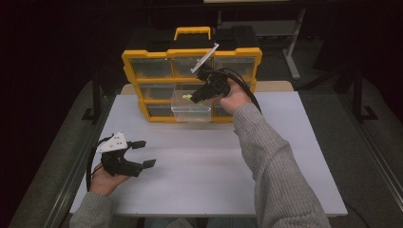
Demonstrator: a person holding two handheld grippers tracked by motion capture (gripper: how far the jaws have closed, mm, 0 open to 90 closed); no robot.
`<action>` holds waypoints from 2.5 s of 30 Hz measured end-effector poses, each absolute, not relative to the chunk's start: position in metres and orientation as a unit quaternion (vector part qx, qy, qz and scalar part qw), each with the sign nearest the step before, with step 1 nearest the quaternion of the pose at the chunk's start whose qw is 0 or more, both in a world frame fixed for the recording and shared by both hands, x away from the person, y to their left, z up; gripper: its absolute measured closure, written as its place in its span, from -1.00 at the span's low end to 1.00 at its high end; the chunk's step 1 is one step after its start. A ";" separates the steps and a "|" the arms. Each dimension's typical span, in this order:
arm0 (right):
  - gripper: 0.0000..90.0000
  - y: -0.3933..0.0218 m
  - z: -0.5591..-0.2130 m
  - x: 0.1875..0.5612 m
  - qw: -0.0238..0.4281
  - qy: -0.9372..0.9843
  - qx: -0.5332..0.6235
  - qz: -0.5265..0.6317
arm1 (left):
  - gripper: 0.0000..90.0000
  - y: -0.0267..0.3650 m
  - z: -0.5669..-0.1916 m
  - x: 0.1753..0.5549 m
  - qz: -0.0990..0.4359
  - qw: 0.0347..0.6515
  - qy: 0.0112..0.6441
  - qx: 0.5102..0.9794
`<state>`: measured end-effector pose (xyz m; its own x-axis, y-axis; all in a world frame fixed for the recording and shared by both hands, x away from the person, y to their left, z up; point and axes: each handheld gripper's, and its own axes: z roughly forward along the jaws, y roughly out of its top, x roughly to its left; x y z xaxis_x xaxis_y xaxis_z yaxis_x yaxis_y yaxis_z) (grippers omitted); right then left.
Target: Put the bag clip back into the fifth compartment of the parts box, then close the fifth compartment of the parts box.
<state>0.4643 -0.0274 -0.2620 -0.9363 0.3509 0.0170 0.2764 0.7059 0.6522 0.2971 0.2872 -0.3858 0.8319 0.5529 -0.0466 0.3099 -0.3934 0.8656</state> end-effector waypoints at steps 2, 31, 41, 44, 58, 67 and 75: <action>0.70 -0.027 -0.264 0.465 0.053 0.923 0.170 0.341 | -0.58 0.288 -0.385 0.297 0.125 0.484 0.262 0.826; 0.57 -0.035 -0.260 0.464 0.039 0.912 0.185 0.364 | -0.58 0.289 -0.386 0.298 0.124 0.490 0.264 0.821; 0.43 -0.042 -0.243 0.453 0.024 0.896 0.175 0.408 | -0.58 0.289 -0.387 0.300 0.121 0.494 0.261 0.820; 0.47 -0.044 -0.237 0.447 0.024 0.895 0.166 0.414 | -0.58 0.289 -0.387 0.299 0.123 0.493 0.260 0.821; 0.87 -0.044 -0.231 0.418 0.020 0.898 0.129 0.421 | -0.58 0.291 -0.386 0.299 0.123 0.490 0.264 0.821; 0.93 -0.041 -0.248 0.390 0.000 0.898 0.112 0.426 | -0.58 0.291 -0.385 0.298 0.124 0.493 0.265 0.819; 0.96 -0.043 -0.268 0.377 -0.006 0.898 0.110 0.425 | -0.58 0.290 -0.386 0.299 0.124 0.486 0.257 0.826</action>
